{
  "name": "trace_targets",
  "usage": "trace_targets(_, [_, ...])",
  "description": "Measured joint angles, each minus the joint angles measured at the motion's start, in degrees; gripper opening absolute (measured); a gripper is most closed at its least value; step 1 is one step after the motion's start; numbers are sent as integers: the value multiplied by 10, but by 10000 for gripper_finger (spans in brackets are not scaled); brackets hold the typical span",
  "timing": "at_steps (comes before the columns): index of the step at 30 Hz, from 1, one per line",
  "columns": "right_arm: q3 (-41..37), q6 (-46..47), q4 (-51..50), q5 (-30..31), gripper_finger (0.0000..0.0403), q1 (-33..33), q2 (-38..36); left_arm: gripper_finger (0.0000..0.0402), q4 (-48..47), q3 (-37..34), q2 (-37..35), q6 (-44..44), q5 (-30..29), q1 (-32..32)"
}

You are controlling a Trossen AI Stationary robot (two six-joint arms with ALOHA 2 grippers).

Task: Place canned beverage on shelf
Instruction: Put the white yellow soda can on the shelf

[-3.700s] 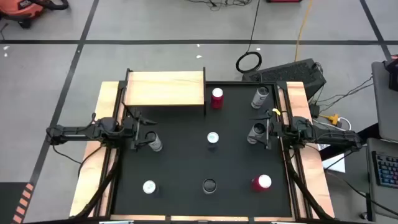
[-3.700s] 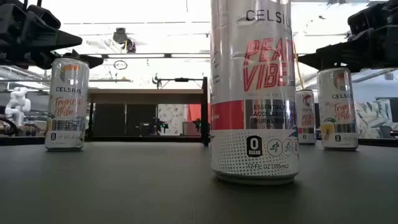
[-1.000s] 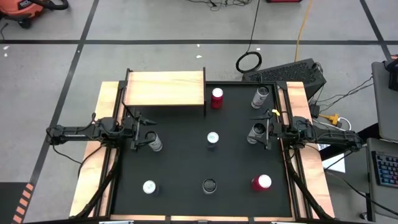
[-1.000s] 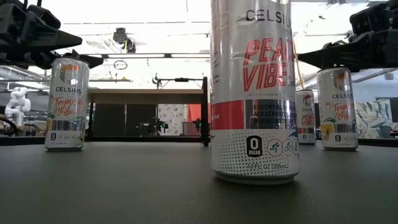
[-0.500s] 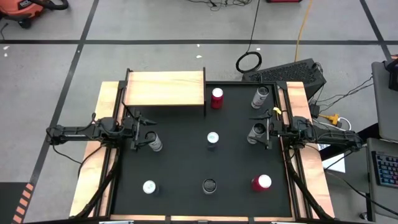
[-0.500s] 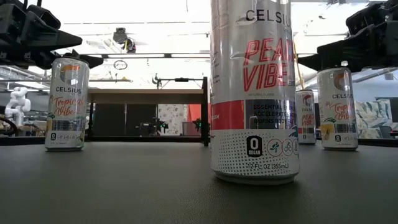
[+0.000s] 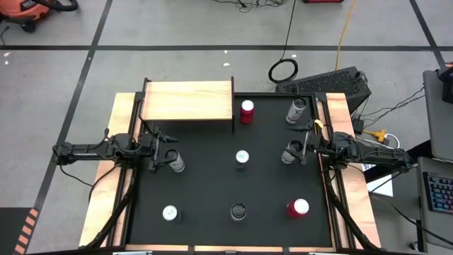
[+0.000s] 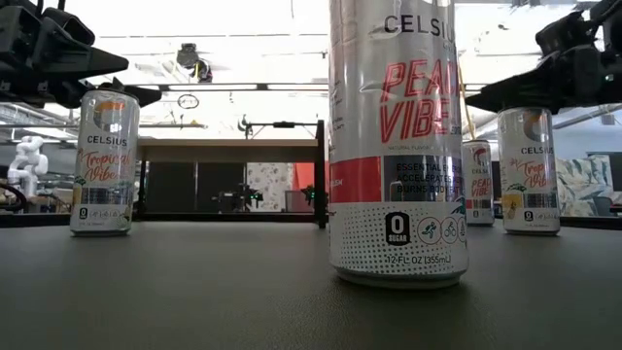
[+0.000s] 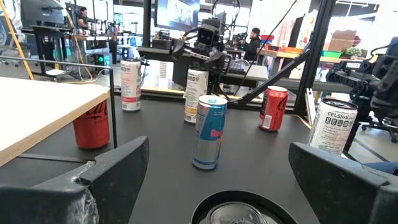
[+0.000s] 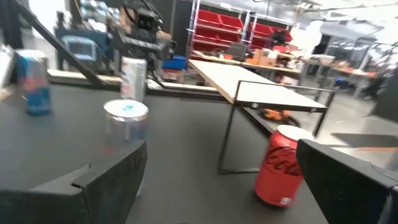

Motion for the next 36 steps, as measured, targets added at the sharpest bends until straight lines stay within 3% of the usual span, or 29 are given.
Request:
trace_targets(8, [1,81,1,-16,394,0,0,389,0,0,0,0,0,0])
trace_targets(36, [1,112,4,1,394,0,0,389,0,0,0,0,0,0])
